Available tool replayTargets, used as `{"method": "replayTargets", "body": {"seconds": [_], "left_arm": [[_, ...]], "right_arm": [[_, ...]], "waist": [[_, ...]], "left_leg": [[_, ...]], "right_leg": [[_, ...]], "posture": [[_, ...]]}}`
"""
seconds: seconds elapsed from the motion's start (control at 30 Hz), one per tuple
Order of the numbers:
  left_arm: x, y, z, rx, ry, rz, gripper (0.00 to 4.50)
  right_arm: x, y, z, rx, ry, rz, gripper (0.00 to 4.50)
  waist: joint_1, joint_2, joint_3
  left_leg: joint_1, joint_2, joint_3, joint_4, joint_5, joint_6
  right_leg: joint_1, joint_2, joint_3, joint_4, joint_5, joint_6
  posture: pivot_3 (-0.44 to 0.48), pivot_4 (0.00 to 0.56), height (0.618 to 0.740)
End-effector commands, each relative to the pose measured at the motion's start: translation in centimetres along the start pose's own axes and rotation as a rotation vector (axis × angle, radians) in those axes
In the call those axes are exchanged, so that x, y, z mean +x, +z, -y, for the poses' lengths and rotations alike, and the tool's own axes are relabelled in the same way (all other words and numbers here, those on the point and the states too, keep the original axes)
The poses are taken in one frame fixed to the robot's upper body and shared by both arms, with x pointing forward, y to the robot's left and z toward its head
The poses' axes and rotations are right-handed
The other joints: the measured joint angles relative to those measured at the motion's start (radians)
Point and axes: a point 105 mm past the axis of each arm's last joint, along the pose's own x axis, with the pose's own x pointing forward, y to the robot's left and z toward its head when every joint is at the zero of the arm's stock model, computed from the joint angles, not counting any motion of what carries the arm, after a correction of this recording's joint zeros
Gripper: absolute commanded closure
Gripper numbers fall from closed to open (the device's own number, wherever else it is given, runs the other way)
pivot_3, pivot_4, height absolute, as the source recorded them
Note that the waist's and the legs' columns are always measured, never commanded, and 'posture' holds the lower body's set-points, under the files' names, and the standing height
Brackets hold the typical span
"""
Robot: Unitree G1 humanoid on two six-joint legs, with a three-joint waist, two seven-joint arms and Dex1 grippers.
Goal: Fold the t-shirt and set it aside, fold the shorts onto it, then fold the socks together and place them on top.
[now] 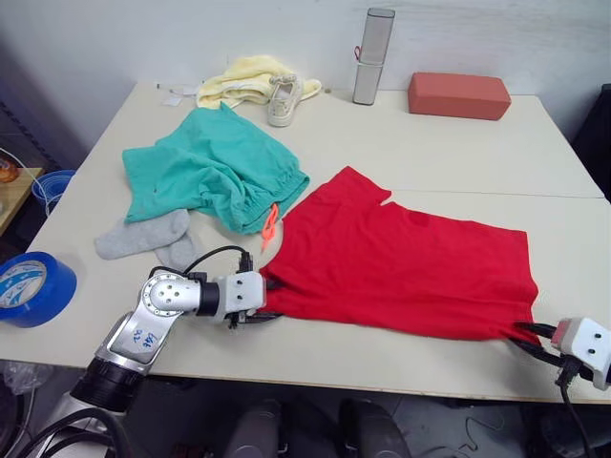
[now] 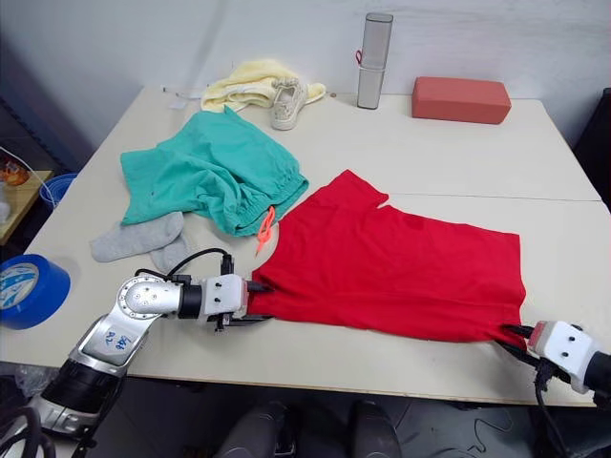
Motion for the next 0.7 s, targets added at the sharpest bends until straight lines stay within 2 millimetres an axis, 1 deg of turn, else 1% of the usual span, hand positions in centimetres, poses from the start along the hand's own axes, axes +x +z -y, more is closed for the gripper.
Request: {"method": "replayTargets", "body": {"seconds": [0.03,0.13,0.27,0.33,0.37,0.43,0.57,0.63,0.7], "left_arm": [[0.2,-1.3,0.8,-0.103,-0.015,-0.019,3.49],[-0.2,-1.3,1.3,-0.110,-0.033,-0.019,4.44],[-1.3,-0.9,2.3,-0.098,-0.044,0.004,4.48],[-2.1,-0.5,3.0,-0.088,-0.041,0.009,4.48],[-2.5,-0.1,3.8,-0.099,-0.053,0.017,4.48],[-2.8,0.4,4.7,-0.117,-0.069,0.025,4.48],[-3.2,1.0,6.6,-0.166,-0.049,0.013,4.48],[-3.6,1.1,7.3,-0.195,-0.025,0.001,4.48],[-4.1,0.8,8.2,-0.212,-0.023,-0.030,4.48]], "right_arm": [[-0.2,-0.6,0.0,0.015,0.013,-0.019,4.50],[-0.1,-0.8,-0.1,0.019,0.018,-0.016,4.50],[-0.5,-0.8,-0.7,0.020,0.053,-0.004,4.50],[-1.2,-0.9,-1.5,0.006,0.094,-0.005,4.50],[-1.7,-1.1,-2.2,-0.008,0.132,-0.018,4.50],[-2.2,-1.3,-2.9,-0.024,0.175,-0.032,4.50],[-3.8,-2.2,-3.8,-0.024,0.201,-0.072,4.50],[-4.4,-2.1,-4.2,-0.012,0.215,-0.070,4.50],[-4.7,-1.9,-4.7,-0.005,0.236,-0.063,4.50]], "waist": [[-0.001,-0.001,0.000],[-0.003,-0.002,0.000],[-0.007,-0.002,-0.001],[-0.008,-0.002,-0.001],[-0.008,-0.002,-0.001],[-0.010,-0.002,-0.001],[-0.002,-0.003,0.000],[0.001,-0.004,0.000],[0.002,-0.005,0.001]], "left_leg": [[0.000,0.000,0.000,0.000,0.001,0.000],[0.000,0.000,0.000,0.000,0.002,0.001],[0.000,0.000,0.000,-0.001,0.002,0.001],[0.000,0.000,0.000,-0.003,0.001,0.000],[-0.001,0.001,0.000,-0.003,0.001,-0.001],[-0.001,0.001,-0.001,-0.005,0.001,-0.007],[-0.001,0.001,-0.002,-0.004,-0.001,-0.006],[-0.001,0.001,-0.002,-0.003,-0.003,-0.005],[-0.002,0.001,-0.002,-0.003,-0.005,-0.001]], "right_leg": [[0.000,0.000,0.000,0.000,0.000,-0.001],[0.000,0.000,0.000,0.000,0.001,-0.002],[-0.001,0.000,0.000,0.000,0.001,-0.002],[-0.002,0.000,-0.001,0.000,0.000,-0.002],[-0.002,0.000,-0.001,0.000,-0.001,-0.003],[-0.002,0.000,-0.003,0.000,-0.005,-0.003],[-0.002,0.000,-0.004,-0.001,-0.007,-0.003],[-0.001,0.000,-0.004,-0.002,-0.007,-0.003],[0.000,0.000,-0.004,-0.002,-0.007,-0.004]], "posture": [[0.000,0.150,0.740],[0.000,0.150,0.740],[0.000,0.150,0.740],[0.000,0.150,0.740],[0.000,0.150,0.740],[0.000,0.150,0.740],[0.000,0.150,0.740],[0.000,0.150,0.740],[0.000,0.150,0.740]]}}
